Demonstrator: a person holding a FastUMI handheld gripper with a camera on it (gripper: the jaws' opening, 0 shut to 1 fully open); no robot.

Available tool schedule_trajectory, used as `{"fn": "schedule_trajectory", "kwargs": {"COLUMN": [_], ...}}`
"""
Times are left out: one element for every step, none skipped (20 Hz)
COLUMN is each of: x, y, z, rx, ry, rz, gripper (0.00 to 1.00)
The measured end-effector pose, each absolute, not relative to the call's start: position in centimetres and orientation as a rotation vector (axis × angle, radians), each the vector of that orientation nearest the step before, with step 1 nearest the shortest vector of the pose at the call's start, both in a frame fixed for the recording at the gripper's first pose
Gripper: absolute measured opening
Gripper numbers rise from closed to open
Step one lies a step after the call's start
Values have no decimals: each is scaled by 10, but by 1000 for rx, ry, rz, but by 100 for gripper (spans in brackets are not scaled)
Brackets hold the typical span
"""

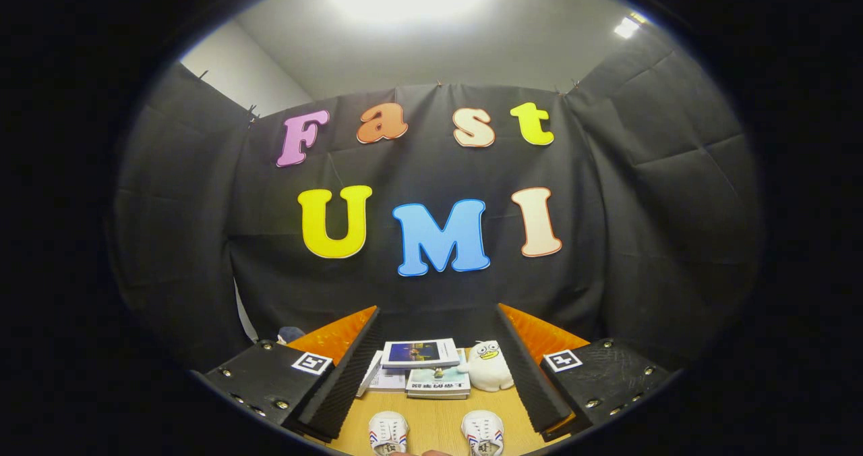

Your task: Open the storage box then place both shoes into the box .Put the left shoe in first, then the right shoe, with the right side of both shoes facing outward in a uniform manner.

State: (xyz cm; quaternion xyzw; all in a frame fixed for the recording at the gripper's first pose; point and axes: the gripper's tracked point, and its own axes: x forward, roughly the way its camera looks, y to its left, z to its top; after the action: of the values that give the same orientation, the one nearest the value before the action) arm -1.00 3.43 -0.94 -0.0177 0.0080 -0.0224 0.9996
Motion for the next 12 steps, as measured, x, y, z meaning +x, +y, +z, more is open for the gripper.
{"fn": "schedule_trajectory", "kwargs": {"x": [-8, -7, -6, -4, -2, 1, 4, 7, 11, 15, 19, 22], "y": [37, 38, 41, 43, 45, 48, 52, 56, 60, 65, 71, 78], "z": [-12, -16, -19, -23, -27, -31, -37, -42, -48, -56, -64, -74], "rx": [-34, -29, -22, -16, -13, -8, -5, -1, 7, 20, 38, 58], "ry": [22, 31, 38, 44, 53, 63, 75, 88, 104, 122, 145, 172], "rz": [-40, -35, -26, -18, -13, -3, 12, 29, 47, 69, 94, 124], "gripper": [98, 98, 98, 98, 98, 98, 98, 99, 99, 98, 98, 99]}}
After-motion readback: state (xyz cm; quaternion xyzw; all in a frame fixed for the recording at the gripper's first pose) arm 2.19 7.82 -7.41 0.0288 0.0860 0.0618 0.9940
